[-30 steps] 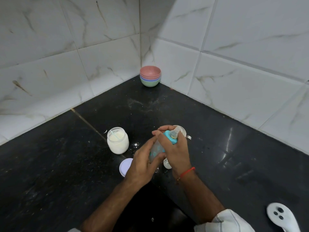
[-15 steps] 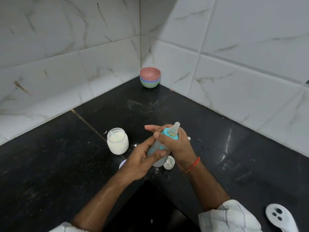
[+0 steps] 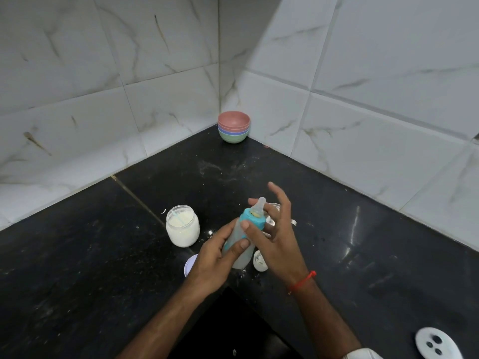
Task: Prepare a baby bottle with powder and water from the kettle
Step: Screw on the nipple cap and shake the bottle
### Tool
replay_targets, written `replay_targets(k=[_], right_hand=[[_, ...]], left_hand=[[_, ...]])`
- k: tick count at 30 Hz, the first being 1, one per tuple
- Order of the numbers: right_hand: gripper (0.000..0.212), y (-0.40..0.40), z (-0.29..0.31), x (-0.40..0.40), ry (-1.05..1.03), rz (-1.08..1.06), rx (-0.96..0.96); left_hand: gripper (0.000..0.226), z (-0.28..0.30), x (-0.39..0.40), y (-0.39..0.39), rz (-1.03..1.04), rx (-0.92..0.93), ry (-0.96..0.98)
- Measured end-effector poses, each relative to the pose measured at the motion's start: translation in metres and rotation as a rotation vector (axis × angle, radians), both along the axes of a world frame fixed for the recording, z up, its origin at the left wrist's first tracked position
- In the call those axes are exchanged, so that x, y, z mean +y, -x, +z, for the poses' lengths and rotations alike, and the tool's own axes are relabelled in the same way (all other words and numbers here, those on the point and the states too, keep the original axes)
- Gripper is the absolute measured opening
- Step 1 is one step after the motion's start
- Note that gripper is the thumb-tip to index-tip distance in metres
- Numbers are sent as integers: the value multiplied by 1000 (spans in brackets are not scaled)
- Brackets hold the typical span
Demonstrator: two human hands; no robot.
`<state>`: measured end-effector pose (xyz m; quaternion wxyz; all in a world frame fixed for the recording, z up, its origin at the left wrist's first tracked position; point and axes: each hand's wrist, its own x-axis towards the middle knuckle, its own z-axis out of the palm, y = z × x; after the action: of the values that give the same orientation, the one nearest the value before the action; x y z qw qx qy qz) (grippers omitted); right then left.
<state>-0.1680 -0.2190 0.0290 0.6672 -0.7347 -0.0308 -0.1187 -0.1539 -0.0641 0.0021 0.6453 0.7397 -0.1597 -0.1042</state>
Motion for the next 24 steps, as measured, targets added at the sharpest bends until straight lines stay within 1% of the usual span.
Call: replay_targets(k=[2,3,5,7,10,14,16,20,21,22,24], right_hand=[[67,2,-1,-4,67,73,-7],[65,2,0,-4,77,93,4],[70,3,2,-6,82,116,21],[82,6,5,-7,107,142,31],[93,7,5,-10,156,175,9],[96,7,3,-13,192,182,12],[96,7,2,-12,207,181,23],[94,3,4,-11,234,129,-71],[94,1,5,-12,198,99,-93],[93,0,10,-13,112,47,-99],[91,-2,22,-14,-213,-144,-138]], left_hand=[[60,-2,4,-1,-15,8,-34],[62,-3,5,0,-32,46,-23],[58,-5,7,0,-49,136,30],[52,-11,8,-2,-22,184,59],[50,-9,6,-1,11,172,68],[49,-1,7,-6,76,115,44],[50,2,9,-11,95,140,64],[63,12,9,-12,103,176,156],[64,14,7,-12,121,187,207],[64,17,6,-12,154,216,279],[59,24,5,-15,229,229,362]])
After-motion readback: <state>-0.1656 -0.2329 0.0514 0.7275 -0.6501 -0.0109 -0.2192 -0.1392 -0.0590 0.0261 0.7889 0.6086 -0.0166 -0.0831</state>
